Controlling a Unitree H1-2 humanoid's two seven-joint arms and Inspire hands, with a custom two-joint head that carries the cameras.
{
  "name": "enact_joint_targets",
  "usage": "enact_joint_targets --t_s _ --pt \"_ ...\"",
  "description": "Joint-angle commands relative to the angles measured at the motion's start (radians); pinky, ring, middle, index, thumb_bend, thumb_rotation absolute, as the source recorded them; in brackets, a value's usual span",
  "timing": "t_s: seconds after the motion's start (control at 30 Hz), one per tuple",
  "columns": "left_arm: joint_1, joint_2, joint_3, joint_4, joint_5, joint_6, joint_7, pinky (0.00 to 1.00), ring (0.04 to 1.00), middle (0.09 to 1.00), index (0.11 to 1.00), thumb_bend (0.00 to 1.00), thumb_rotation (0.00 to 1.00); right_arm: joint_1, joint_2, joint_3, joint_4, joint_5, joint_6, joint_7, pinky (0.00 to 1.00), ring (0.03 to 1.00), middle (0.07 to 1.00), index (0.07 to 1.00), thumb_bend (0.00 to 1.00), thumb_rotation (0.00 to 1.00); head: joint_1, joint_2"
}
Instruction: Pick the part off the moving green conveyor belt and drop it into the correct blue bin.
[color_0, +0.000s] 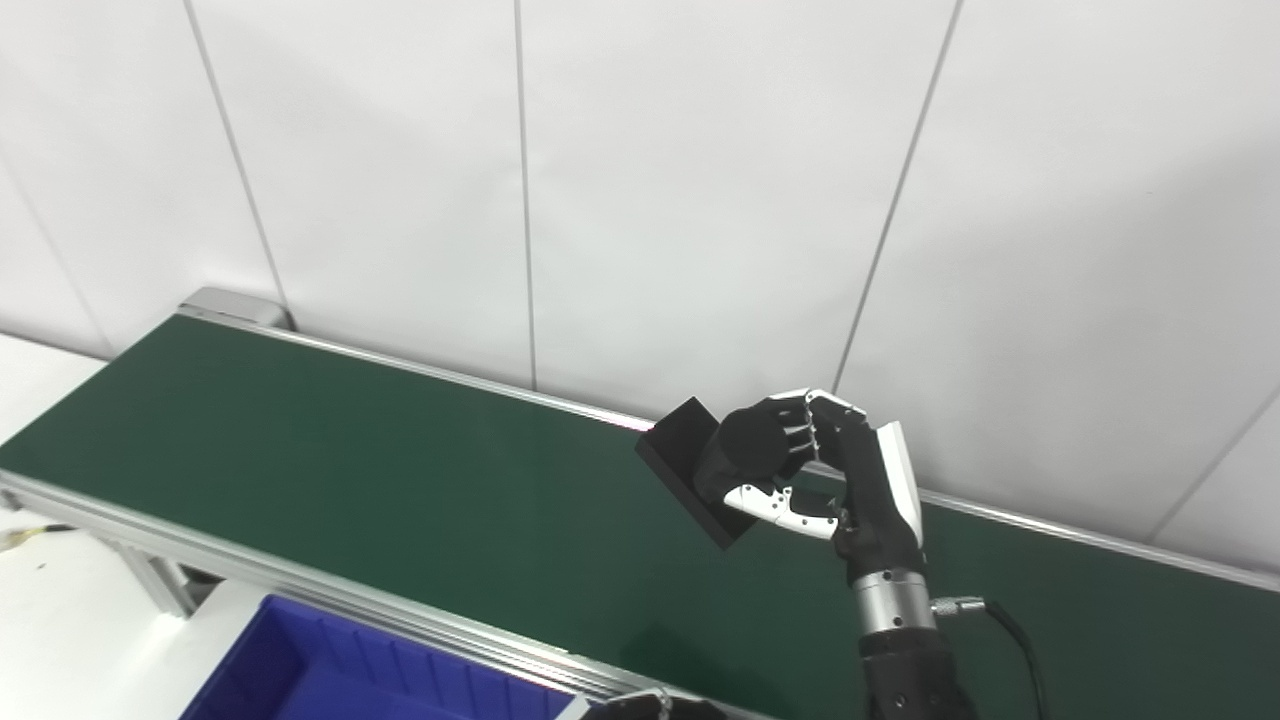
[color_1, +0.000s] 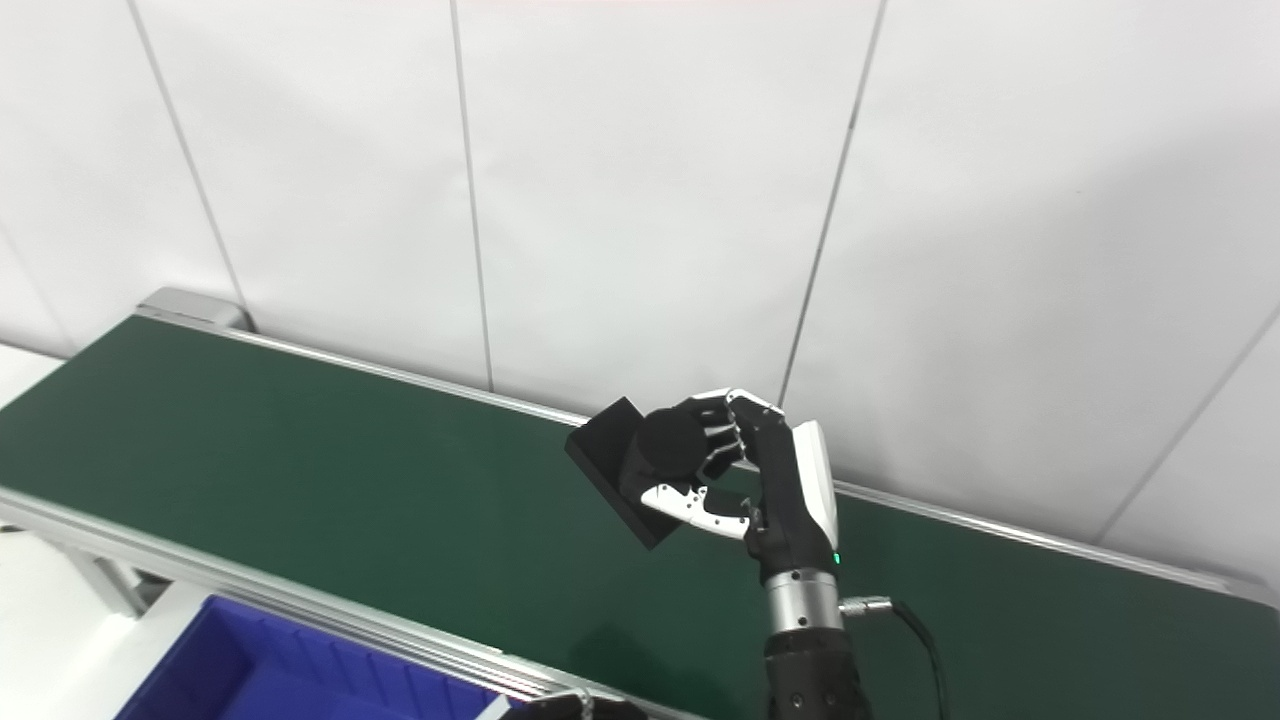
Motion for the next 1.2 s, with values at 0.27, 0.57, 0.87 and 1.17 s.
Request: enact_joint_targets --t_s 0.27,0.57,0.87,1.17 --pt "0.002 0.026 0.015 -0.036 -0.041 -0.031 -0.018 0.63 0.704 0.741 0.716 0.79 0.52 0.091 -0.043 -0.035 -0.243 0.0 0.023 0.026 0.35 0.45 0.502 0.51 0.5 0.0 -0.104 0.032" --pt "0.011 0.05 0.033 -0.069 -0.053 -0.02 -0.028 0.62 0.691 0.725 0.71 0.79 0.52 0.21 -0.075 -0.093 -0.467 0.006 0.111 0.063 0.36 0.445 0.5 0.514 0.5 0.0 -0.207 0.07" --pt "0.024 0.086 0.056 -0.124 -0.069 0.023 -0.046 0.65 0.711 0.741 0.717 0.77 0.52 0.354 -0.083 -0.135 -0.593 0.029 0.152 0.078 0.37 0.448 0.501 0.499 0.5 0.0 -0.305 0.119" --pt "0.024 0.113 0.073 -0.166 -0.093 0.055 -0.062 0.64 0.706 0.732 0.71 0.79 0.54 0.511 -0.07 -0.153 -0.668 0.036 0.135 0.069 0.36 0.447 0.504 0.499 0.5 0.0 -0.357 0.17"
